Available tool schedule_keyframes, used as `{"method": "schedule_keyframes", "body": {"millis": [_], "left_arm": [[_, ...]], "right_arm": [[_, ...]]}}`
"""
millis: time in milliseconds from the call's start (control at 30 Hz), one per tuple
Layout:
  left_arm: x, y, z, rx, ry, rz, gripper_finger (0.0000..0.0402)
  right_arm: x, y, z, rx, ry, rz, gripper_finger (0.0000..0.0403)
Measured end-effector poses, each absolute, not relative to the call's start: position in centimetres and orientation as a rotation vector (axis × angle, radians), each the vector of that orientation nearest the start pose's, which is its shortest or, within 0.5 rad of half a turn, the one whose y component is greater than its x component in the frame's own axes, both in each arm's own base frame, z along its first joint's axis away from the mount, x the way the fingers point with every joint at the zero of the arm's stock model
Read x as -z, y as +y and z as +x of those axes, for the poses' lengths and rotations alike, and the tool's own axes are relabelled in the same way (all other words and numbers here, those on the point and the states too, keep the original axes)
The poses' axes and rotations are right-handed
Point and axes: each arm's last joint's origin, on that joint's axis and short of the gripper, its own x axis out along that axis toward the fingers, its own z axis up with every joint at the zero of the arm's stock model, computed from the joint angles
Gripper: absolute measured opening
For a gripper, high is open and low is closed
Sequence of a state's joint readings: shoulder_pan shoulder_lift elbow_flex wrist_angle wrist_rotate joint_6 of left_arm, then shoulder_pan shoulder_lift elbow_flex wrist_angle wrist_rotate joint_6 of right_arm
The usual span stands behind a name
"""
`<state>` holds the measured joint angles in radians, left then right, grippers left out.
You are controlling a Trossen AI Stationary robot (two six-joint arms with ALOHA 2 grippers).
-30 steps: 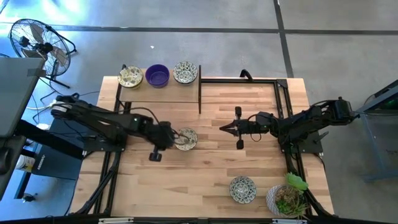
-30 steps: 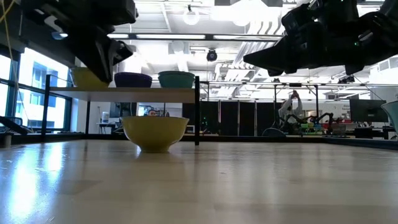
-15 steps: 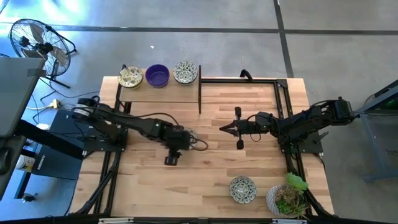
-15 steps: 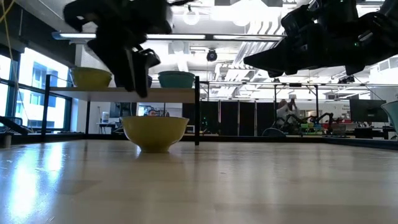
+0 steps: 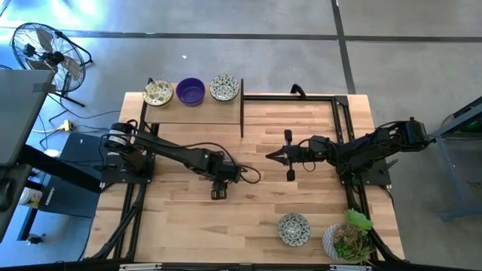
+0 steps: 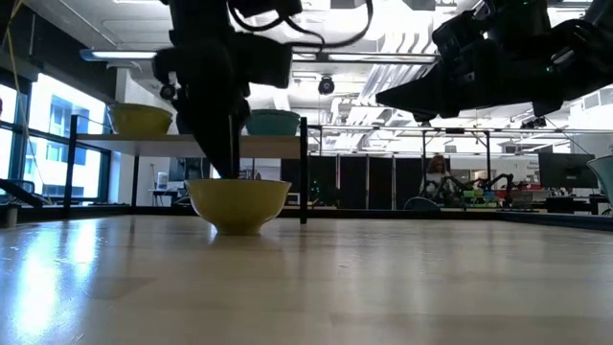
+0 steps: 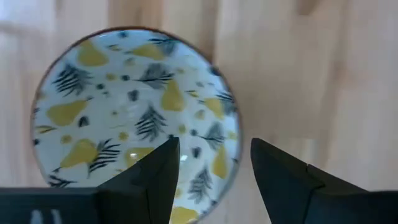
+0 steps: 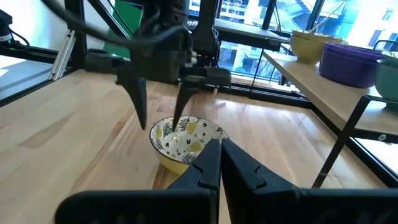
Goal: Pick & Place Mini bowls
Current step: Stack the yellow and white patterned bowl on the stacked yellow and white patterned bowl on the shelf
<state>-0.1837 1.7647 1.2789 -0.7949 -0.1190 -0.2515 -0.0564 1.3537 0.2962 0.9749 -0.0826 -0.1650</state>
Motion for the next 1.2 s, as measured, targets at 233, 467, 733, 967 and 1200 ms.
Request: {"method": "schedule_keyframes", "body": {"millis": [233,467,733,967,1200], "left_arm": [[-20.8,-5.7,33.9,-0.194,1.242,0.0,0.0193],[-19.6,-5.7,34.2,-0.213,1.277,0.037,0.0178],[-18.3,-5.8,34.8,-0.173,1.299,0.092,0.0096],[-18.3,-5.7,34.6,-0.16,1.312,0.14,0.0021],[-18.8,-5.6,33.9,-0.111,1.36,0.201,0.0014]], "right_arm": [[-16.9,-1.1,23.2,-0.033,0.081,-0.17,0.0001],[-16.9,-1.1,23.2,-0.033,0.086,-0.173,0.0001],[-16.9,-1.1,23.2,-0.034,0.086,-0.176,0.0001],[-16.9,-1.1,23.2,-0.034,0.086,-0.177,0.0001],[-16.9,-1.1,23.2,-0.034,0.086,-0.177,0.0001]]}}
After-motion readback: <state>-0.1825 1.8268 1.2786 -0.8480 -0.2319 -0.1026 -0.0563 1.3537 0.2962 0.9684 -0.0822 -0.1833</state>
